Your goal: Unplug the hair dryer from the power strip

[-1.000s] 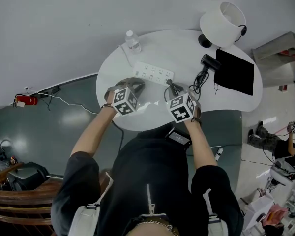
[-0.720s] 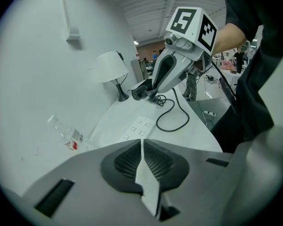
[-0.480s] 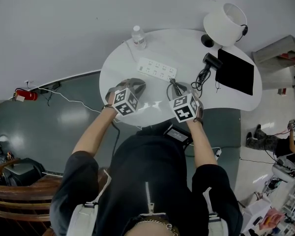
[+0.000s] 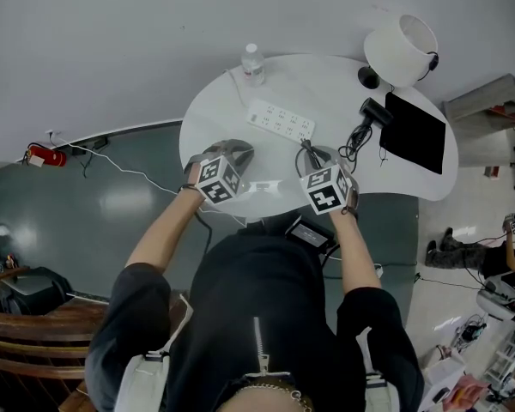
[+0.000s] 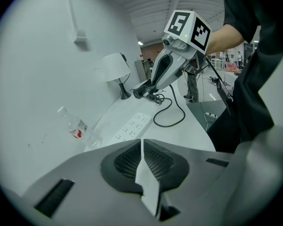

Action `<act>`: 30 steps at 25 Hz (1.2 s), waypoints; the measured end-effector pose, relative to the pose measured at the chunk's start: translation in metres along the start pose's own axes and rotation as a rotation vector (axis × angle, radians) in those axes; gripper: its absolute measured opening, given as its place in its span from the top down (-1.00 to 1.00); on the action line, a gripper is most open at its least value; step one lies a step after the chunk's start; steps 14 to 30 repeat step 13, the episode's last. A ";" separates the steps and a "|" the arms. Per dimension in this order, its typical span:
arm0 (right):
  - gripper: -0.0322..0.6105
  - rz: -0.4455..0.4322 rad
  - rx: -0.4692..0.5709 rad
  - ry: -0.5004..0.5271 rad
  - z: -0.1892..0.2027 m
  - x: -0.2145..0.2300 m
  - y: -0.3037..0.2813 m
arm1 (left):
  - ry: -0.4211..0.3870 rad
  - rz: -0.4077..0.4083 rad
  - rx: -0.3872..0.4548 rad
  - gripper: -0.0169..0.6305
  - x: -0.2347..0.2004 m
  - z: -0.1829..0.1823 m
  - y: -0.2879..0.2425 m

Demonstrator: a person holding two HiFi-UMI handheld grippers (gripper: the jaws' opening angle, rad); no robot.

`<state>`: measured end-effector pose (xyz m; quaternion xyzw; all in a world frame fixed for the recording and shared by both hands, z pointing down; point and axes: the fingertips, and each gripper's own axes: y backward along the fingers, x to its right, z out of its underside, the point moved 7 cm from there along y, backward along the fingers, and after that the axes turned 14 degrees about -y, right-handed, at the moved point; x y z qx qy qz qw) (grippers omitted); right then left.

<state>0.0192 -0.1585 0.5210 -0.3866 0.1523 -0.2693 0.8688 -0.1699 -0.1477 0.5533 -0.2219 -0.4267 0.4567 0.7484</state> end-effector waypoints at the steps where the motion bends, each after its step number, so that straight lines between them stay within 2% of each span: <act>1: 0.75 -0.001 -0.002 0.004 0.000 0.001 0.000 | 0.002 0.000 -0.002 0.87 0.001 0.001 0.000; 30: 0.75 -0.009 -0.026 0.028 0.000 0.000 0.001 | 0.019 -0.006 -0.009 0.87 0.008 0.009 0.006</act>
